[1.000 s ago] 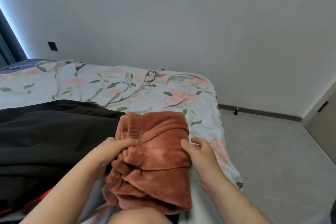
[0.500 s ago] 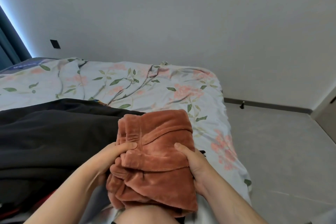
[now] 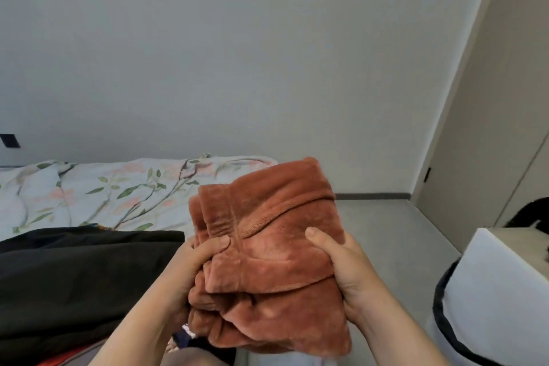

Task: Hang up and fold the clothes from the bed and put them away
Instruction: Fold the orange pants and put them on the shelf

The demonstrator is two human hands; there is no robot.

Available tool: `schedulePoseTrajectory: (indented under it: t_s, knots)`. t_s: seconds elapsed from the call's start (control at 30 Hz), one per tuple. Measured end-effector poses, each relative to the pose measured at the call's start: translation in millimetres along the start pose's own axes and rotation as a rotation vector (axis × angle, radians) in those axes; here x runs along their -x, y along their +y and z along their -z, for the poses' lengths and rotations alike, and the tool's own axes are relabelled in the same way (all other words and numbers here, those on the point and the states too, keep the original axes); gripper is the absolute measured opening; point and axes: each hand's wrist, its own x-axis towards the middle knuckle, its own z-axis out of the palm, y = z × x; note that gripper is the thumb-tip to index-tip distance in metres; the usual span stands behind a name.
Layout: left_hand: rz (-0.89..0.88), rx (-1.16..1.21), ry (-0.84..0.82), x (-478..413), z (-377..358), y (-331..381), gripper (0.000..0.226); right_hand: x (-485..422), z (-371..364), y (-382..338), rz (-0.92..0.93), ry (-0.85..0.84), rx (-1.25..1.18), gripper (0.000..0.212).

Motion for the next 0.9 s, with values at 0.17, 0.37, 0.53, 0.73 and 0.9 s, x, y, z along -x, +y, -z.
schedulePoseTrajectory:
  t_s: [0.17,0.37,0.53,0.73,0.9]
  knots:
    - [-0.027,0.086,-0.120,26,-80,23,0.026,54,51,-51,0.135,0.099,0.001,0.062]
    - [-0.130,0.012,-0.184,49,-154,39,0.031,114,95,-92,0.218,0.253,0.046,0.075]
    - [-0.005,0.179,-0.338,37,-207,16,0.012,151,129,-111,0.237,0.366,0.087,0.066]
    - [0.007,0.280,-0.518,0,-247,-24,0.023,141,172,-119,0.216,0.487,0.139,0.066]
    - [0.105,0.329,-0.500,-59,-262,-53,0.025,81,204,-106,0.181,0.490,0.117,0.056]
